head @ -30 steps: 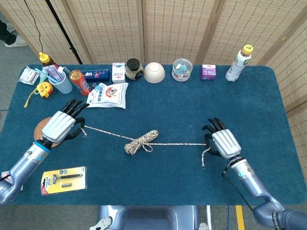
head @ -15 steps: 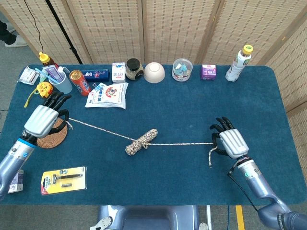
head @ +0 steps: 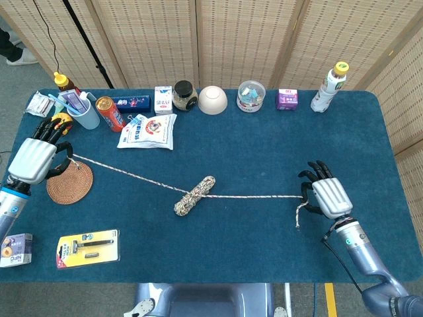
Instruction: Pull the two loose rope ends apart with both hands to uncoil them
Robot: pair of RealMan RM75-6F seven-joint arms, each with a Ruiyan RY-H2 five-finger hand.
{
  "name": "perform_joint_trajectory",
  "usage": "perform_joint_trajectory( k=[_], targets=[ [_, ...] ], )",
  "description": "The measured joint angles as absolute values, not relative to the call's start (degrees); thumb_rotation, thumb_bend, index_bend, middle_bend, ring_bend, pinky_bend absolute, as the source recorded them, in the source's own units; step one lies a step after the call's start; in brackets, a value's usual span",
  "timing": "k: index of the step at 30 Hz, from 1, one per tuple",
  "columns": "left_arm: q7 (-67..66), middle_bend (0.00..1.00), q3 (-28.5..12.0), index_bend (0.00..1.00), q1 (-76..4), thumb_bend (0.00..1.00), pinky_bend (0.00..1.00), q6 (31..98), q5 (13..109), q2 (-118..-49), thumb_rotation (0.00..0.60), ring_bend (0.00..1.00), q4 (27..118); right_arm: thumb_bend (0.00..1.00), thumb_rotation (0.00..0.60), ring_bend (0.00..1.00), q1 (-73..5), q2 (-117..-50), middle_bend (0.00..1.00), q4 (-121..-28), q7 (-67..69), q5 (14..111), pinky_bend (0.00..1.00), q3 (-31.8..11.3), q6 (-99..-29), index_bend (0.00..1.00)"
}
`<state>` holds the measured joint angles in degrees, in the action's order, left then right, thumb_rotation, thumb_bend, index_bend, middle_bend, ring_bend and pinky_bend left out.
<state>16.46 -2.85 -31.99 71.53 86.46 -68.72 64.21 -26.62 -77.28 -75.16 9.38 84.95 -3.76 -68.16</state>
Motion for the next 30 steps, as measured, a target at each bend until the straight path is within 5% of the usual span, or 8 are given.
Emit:
perform_joint_trajectory(
  k=[30],
  targets=[
    [18.4, 0.13, -5.7, 0.67, -29.2, 0.44, 0.0, 70.9, 83.5, -66.1, 0.6, 0.0, 60.5, 0.39, 0.6, 0.09, -24.9, -76.7, 0.29, -75.1, 11.8, 85.5, 0.0, -4.3, -69.4, 0.69]
  ],
)
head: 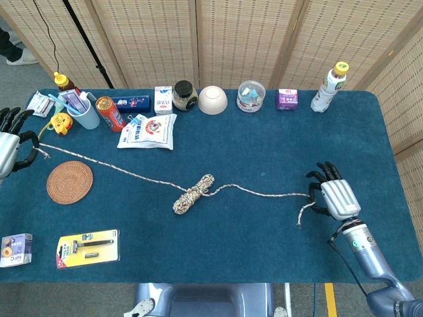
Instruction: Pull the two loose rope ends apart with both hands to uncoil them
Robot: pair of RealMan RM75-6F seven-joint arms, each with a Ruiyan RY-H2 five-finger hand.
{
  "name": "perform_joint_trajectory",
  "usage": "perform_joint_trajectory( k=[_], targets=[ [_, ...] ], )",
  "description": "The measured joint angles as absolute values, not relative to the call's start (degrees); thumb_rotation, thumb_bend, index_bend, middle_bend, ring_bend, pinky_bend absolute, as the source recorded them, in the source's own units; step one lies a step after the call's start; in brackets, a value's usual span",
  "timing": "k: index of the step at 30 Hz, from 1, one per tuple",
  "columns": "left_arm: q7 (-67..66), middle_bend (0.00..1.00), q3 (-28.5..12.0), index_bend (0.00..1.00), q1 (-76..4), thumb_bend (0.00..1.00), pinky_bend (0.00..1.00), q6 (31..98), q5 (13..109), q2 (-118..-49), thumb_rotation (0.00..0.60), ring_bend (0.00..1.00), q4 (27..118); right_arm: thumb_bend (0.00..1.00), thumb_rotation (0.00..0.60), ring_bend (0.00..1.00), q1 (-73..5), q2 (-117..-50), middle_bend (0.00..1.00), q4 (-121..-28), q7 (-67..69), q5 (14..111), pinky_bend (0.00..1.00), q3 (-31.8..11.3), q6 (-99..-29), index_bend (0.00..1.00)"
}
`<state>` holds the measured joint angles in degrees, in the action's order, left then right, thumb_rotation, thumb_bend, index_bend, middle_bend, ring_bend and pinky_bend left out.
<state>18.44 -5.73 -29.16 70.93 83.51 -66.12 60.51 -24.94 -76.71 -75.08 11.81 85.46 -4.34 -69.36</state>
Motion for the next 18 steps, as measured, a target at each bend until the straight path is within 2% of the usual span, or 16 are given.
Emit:
perform_joint_trajectory(
  k=[11, 18],
  targets=[
    [16.2, 0.13, -6.3, 0.67, -31.8, 0.44, 0.0, 71.2, 86.9, -66.0, 0.6, 0.0, 66.7, 0.39, 0.6, 0.09, -27.7, -75.6, 0.29, -82.1, 11.5, 88.0, 0.0, -5.3, -68.6, 0.68],
    [13.7, 0.13, -6.5, 0.67, -34.2, 0.44, 0.0, 70.2, 89.1, -66.7, 0.6, 0.0, 72.4, 0.39, 0.6, 0.09, -30.8, -75.6, 0.26, -86.6, 9.8, 88.6, 0.0, -6.7, -66.2, 0.63]
  ],
)
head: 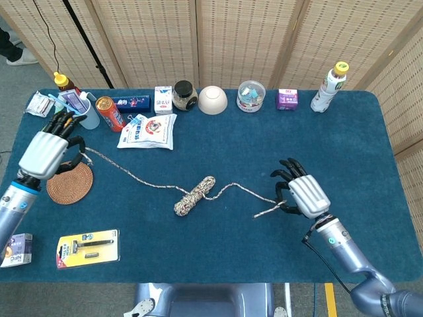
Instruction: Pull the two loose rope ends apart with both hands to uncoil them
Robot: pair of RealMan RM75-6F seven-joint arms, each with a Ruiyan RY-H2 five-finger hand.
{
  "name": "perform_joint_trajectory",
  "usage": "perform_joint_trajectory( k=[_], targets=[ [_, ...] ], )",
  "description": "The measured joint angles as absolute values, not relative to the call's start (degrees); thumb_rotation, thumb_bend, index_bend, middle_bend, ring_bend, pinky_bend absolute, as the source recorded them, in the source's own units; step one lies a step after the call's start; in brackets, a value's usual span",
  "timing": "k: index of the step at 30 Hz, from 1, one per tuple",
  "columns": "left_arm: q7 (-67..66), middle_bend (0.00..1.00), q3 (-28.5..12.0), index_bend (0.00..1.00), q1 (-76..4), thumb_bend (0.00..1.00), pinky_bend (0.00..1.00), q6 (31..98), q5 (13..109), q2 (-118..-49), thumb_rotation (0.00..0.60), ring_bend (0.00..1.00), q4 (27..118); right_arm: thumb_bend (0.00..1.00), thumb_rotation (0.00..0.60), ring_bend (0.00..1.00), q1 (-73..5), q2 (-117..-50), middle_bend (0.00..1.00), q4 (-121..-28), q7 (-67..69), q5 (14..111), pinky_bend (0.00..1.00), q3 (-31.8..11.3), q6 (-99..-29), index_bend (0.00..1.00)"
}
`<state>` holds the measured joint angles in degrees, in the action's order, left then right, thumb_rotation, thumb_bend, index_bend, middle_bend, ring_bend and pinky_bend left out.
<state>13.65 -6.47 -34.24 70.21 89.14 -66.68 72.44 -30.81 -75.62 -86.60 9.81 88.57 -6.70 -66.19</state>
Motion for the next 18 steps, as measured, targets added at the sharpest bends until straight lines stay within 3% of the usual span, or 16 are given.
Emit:
perform_joint_trajectory(
  k=[5, 8, 12, 14, 18],
  targets=[
    [9.6, 0.12, -6.5, 0.6, -35.8, 0.43, 0.0, 68.7, 89.7, -67.6, 0.6, 0.0, 76.5, 0.39, 0.6, 0.04, -33.0, -76.2, 0.17, -89.4, 7.0, 87.8, 0.0, -7.7, -63.6, 0.49],
    [7.6, 0.08, -6.4, 0.4, -36.4, 0.39, 0.0, 67.1, 89.3, -68.1, 0.6, 0.0, 79.2, 0.39, 0.6, 0.0, -33.9, -76.5, 0.06, -90.5, 5.7, 86.9, 0.0, -8.1, -62.2, 0.32],
    [4.9, 0.0, -6.2, 0.05, -37.0, 0.21, 0.0, 64.5, 88.4, -67.9, 0.6, 0.0, 82.8, 0.39, 0.593, 0.0, -34.8, -76.8, 0.0, -91.4, 3.7, 85.8, 0.0, -8.5, -61.1, 0.05],
    [2.9, 0.0, -6.1, 0.0, -37.3, 0.15, 0.0, 63.1, 87.4, -67.4, 0.6, 0.0, 85.3, 0.39, 0.543, 0.0, -34.9, -76.8, 0.0, -91.7, 2.7, 85.3, 0.0, -8.6, -61.0, 0.0],
    [-0.1, 0.0, -6.3, 0.0, -37.6, 0.07, 0.0, 60.5, 84.0, -65.5, 0.6, 0.0, 89.5, 0.38, 0.342, 0.0, -34.4, -76.0, 0.0, -92.0, 1.8, 84.8, 0.0, -8.4, -61.7, 0.0]
  ],
)
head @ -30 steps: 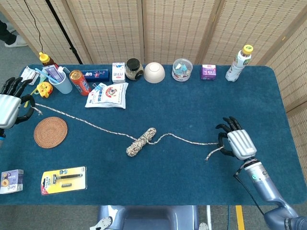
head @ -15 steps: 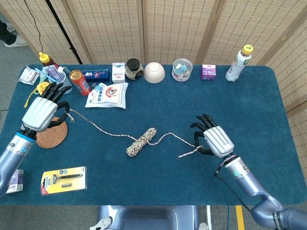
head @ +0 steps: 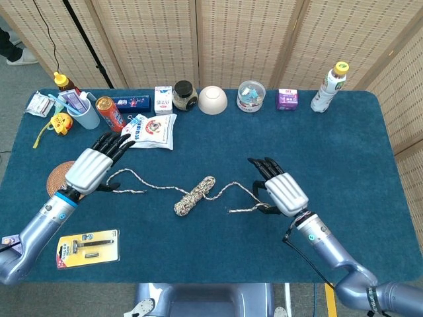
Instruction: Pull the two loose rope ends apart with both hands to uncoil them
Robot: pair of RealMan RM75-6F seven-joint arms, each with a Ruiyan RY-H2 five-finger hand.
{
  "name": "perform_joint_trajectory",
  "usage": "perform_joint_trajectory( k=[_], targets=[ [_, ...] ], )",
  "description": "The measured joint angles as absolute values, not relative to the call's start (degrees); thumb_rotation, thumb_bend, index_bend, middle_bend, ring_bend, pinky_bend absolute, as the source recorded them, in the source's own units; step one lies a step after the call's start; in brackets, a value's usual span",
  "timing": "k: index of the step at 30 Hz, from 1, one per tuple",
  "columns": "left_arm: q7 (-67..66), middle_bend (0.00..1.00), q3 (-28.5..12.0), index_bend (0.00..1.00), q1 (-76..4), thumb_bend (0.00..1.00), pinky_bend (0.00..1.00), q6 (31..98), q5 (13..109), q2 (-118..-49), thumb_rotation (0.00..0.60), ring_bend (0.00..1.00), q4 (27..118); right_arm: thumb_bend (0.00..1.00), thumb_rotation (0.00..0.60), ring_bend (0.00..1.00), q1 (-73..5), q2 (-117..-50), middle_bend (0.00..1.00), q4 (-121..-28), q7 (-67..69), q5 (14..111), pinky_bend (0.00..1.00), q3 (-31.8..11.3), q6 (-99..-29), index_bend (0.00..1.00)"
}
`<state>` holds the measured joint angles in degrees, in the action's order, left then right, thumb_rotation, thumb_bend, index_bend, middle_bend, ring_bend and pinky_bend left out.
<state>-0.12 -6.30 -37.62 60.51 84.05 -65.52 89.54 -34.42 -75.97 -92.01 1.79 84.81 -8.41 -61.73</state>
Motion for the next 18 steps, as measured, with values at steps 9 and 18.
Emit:
perform_joint_trajectory(
  k=[9, 18],
  targets=[
    [-1.0, 0.0, -6.9, 0.0, -35.9, 0.07, 0.0, 60.1, 79.5, -62.2, 0.6, 0.0, 92.2, 0.25, 0.16, 0.0, -32.7, -74.7, 0.0, -91.8, 2.8, 85.1, 0.0, -7.5, -64.1, 0.0],
    [1.3, 0.0, -6.9, 0.0, -33.8, 0.01, 0.0, 60.6, 77.4, -59.7, 0.6, 0.0, 92.1, 0.0, 0.005, 0.0, -32.3, -74.9, 0.0, -90.3, 4.9, 86.5, 0.0, -7.1, -65.5, 0.0]
  ],
)
